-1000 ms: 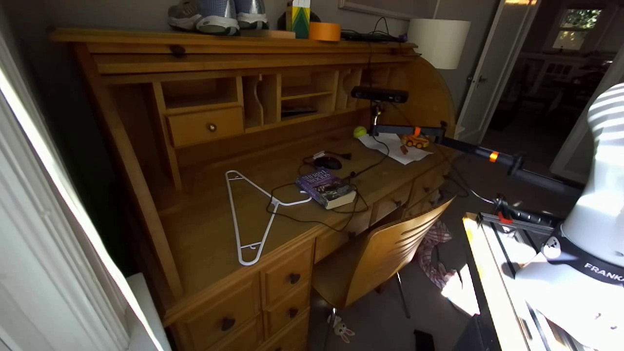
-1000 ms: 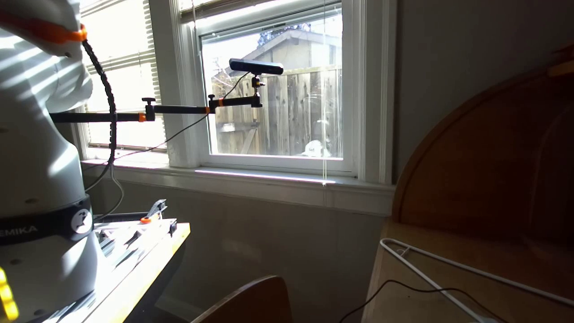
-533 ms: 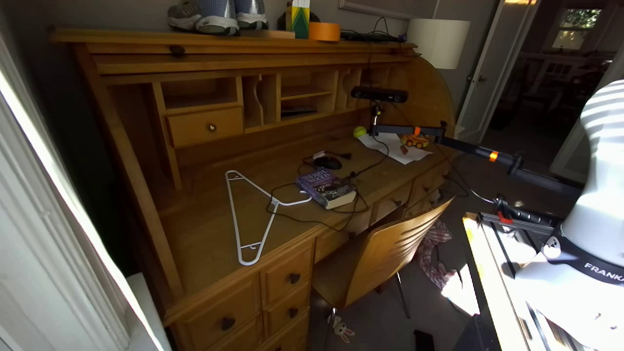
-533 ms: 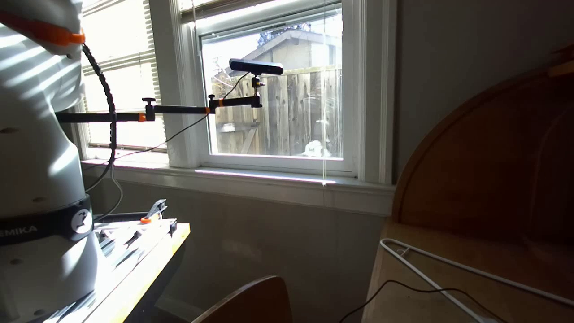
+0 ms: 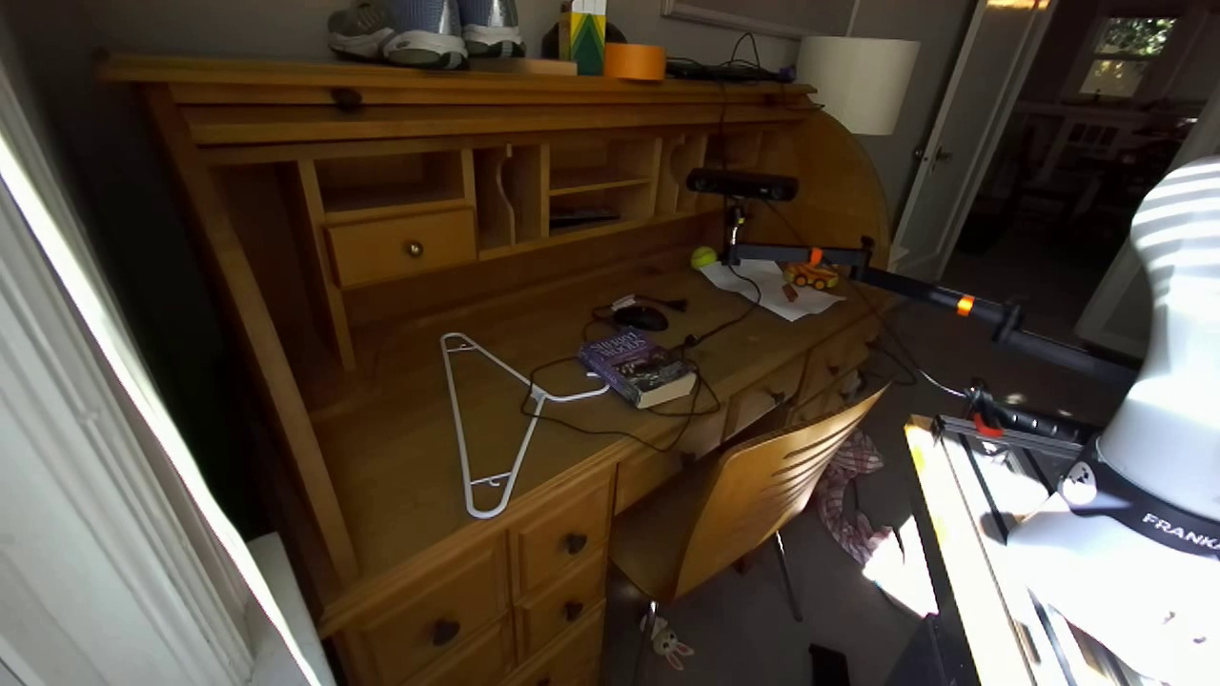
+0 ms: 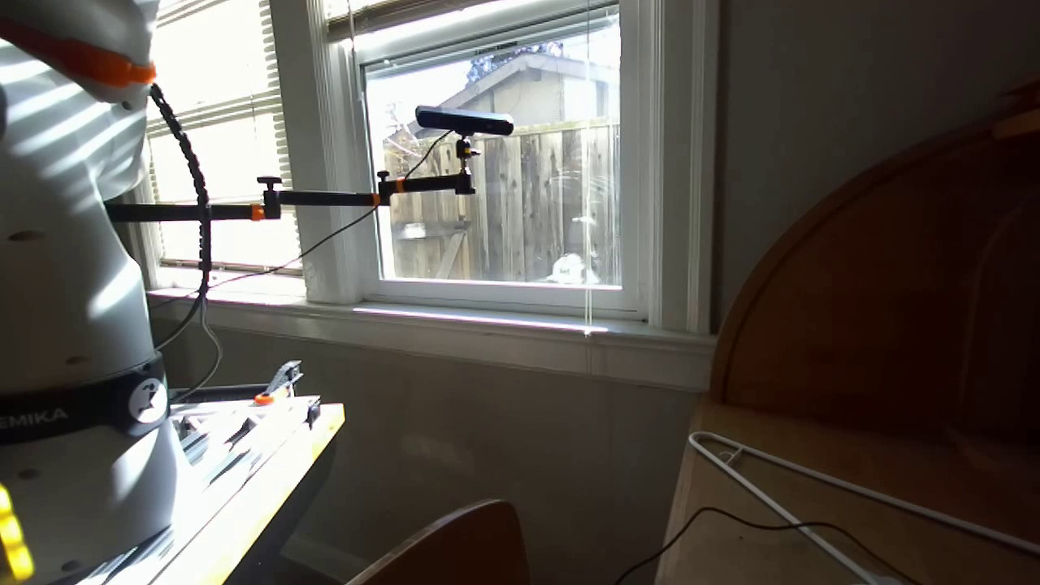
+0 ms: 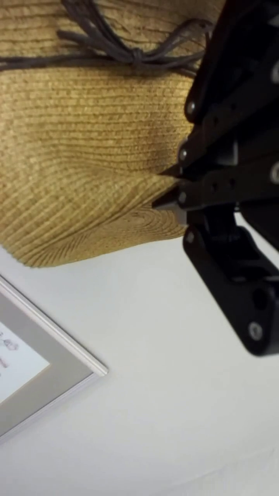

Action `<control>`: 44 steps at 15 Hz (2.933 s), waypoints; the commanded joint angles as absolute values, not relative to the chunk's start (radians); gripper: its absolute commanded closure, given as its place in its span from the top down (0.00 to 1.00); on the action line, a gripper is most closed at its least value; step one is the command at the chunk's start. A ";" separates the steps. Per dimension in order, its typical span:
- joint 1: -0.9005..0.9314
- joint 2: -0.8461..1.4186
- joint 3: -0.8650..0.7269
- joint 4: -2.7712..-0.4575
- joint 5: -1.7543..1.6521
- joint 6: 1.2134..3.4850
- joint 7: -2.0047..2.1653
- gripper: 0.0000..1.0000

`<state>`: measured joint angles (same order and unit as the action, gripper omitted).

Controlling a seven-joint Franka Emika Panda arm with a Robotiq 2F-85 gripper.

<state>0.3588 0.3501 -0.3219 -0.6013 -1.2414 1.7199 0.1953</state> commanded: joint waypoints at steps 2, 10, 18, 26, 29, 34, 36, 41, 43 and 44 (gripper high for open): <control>0.329 0.401 -0.370 -0.532 -1.276 1.690 0.177 0.02; 0.325 0.379 -0.374 -0.584 -1.251 1.716 0.182 0.07; 0.225 0.449 -0.419 -0.536 -1.249 1.725 0.195 0.02; 0.097 0.491 -0.416 -0.501 -1.227 1.882 0.185 0.02; 0.050 0.497 -0.405 -0.501 -1.209 1.982 0.151 0.02; -0.017 0.476 -0.358 -0.513 -1.111 2.099 0.022 0.02; -0.039 0.473 -0.338 -0.513 -1.063 2.135 -0.026 0.02; -0.133 0.525 -0.249 -0.413 -0.937 2.157 -0.167 0.02; -0.153 0.534 -0.238 -0.397 -0.893 2.155 -0.209 0.02; -0.158 0.539 -0.238 -0.388 -0.877 2.152 -0.224 0.02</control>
<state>-0.1185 0.4980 -0.2564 -0.4641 -0.9438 2.1351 -0.1496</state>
